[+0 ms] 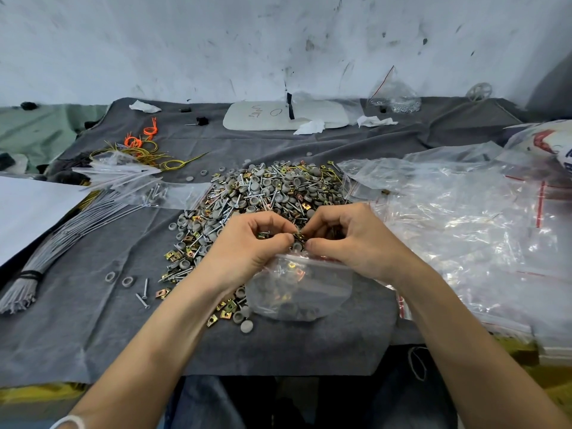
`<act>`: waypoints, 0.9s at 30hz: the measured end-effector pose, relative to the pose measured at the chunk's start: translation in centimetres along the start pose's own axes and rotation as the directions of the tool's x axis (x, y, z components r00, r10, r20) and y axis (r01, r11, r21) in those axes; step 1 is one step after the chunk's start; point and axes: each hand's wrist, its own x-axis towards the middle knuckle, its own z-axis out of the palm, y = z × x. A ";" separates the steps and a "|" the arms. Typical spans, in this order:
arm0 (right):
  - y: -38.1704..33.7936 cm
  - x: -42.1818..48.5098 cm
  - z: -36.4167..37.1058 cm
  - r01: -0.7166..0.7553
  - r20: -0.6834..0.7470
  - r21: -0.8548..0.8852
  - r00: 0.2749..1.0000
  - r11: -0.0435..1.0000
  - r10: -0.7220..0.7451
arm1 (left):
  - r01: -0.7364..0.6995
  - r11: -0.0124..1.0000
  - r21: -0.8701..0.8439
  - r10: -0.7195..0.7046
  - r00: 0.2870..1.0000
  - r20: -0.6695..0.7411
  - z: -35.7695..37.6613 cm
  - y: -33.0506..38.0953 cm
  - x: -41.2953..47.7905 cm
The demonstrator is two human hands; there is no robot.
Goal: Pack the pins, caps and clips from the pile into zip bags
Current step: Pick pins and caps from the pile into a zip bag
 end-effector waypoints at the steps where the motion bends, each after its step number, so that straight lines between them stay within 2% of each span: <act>1: 0.1 0.0 0.0 0.004 -0.006 0.003 1.000 1.000 -0.004 | -0.014 1.000 0.028 0.014 1.000 -0.022 0.0 0.1 0.0; 7: 0.7 0.1 0.4 0.013 -0.113 -0.001 0.994 1.000 -0.013 | -0.168 0.934 0.317 0.210 0.972 -0.103 0.8 0.8 -0.7; 12: 0.7 -0.2 0.5 0.056 -0.129 -0.056 0.990 0.997 -0.063 | -0.295 0.809 0.508 0.342 0.940 0.001 0.6 1.0 -0.9; 21: 0.4 -0.4 0.5 0.102 -0.093 -0.089 0.989 0.991 -0.111 | -0.435 0.680 0.590 0.477 0.874 0.094 0.3 1.2 -0.8; 27: 0.0 -0.3 0.7 0.127 -0.108 -0.083 0.985 0.988 -0.135 | -0.459 0.684 0.566 0.506 0.858 0.084 0.2 0.9 -0.7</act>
